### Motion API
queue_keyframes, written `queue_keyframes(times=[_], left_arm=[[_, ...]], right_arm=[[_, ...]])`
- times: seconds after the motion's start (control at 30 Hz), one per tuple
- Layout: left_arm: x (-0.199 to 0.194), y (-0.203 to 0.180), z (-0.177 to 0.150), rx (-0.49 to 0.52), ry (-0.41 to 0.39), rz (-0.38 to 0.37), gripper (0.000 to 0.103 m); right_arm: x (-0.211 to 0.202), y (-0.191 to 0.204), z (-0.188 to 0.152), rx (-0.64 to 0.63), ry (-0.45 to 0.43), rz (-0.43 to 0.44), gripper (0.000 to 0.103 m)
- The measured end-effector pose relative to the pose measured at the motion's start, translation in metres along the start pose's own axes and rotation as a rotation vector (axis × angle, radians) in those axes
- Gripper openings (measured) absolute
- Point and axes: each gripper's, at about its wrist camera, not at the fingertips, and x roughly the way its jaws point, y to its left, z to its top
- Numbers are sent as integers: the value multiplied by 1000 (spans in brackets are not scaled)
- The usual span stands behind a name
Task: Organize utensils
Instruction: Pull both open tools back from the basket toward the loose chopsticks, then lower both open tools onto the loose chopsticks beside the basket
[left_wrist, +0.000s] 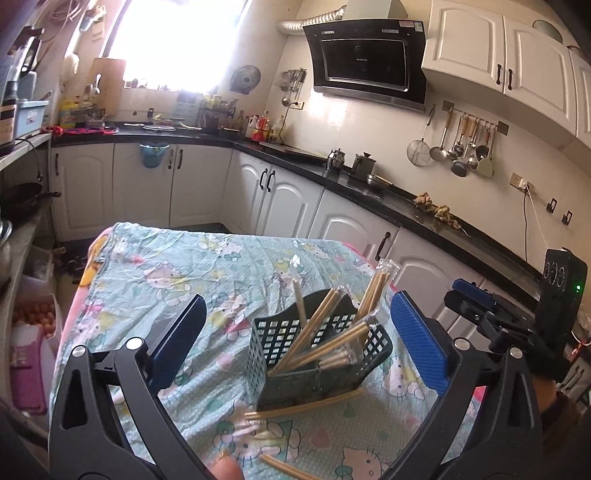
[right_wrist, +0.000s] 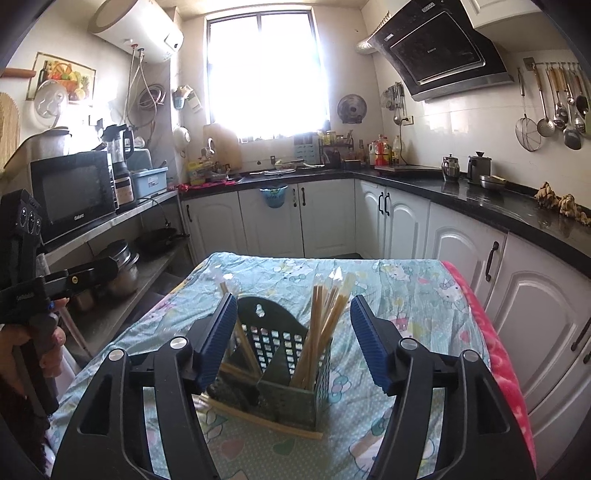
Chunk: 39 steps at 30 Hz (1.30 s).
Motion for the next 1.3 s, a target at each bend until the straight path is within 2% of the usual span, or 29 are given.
queue_keyframes(times=[0.5, 1.3], left_arm=[[-15, 6, -26, -26, 29, 25, 92], [-1, 35, -75, -68, 177, 82, 92]], right_arm=[[-14, 27, -23, -53, 42, 32, 64], [5, 86, -74, -167, 193, 134, 64]])
